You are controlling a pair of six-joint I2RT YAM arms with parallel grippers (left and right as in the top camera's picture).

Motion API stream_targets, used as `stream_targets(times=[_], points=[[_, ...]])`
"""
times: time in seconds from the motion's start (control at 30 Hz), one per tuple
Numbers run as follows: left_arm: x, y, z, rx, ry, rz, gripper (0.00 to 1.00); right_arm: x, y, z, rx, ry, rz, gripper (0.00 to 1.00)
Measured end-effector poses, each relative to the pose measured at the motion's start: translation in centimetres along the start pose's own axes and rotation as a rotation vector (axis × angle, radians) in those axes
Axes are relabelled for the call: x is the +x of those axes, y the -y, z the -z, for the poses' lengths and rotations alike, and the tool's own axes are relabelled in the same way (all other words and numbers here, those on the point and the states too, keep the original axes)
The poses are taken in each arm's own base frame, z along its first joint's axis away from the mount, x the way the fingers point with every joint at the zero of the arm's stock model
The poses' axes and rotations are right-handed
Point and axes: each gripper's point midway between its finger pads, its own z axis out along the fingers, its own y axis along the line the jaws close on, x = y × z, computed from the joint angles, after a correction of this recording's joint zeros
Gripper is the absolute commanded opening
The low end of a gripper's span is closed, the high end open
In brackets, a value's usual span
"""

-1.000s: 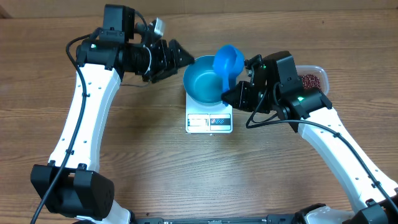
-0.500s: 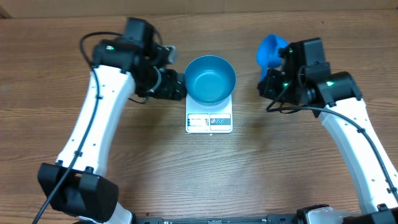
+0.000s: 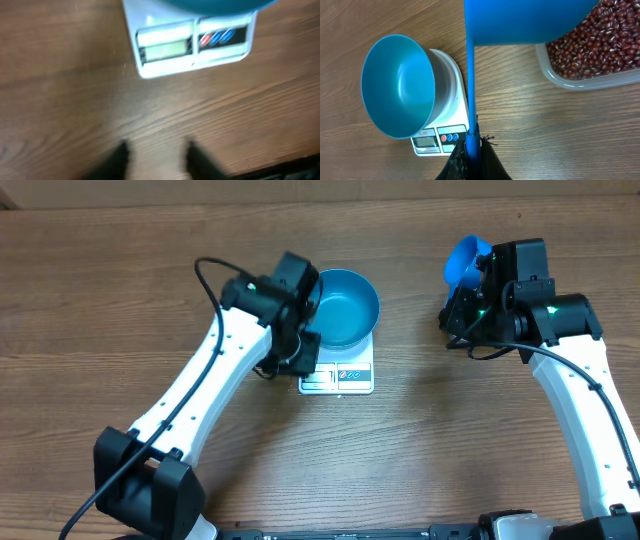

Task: Scoop item into bowl and weigh 150g on scale
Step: 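Move left gripper down to the scale's front buttons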

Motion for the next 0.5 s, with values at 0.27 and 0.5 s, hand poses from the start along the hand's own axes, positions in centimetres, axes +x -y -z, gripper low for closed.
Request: stream_targets(times=[0.27,0.5], points=[[-0.5,0.6,-4.2,0.071,0.028,0.057,0.05,-0.1,1.0,0.1,0.054,0.011,-0.004,0.04],[-0.2,3.2,-6.7,0.188,0.033,0.096,0.05,-0.6,2.2,0.3,0.08,0.023,-0.03,0.04]])
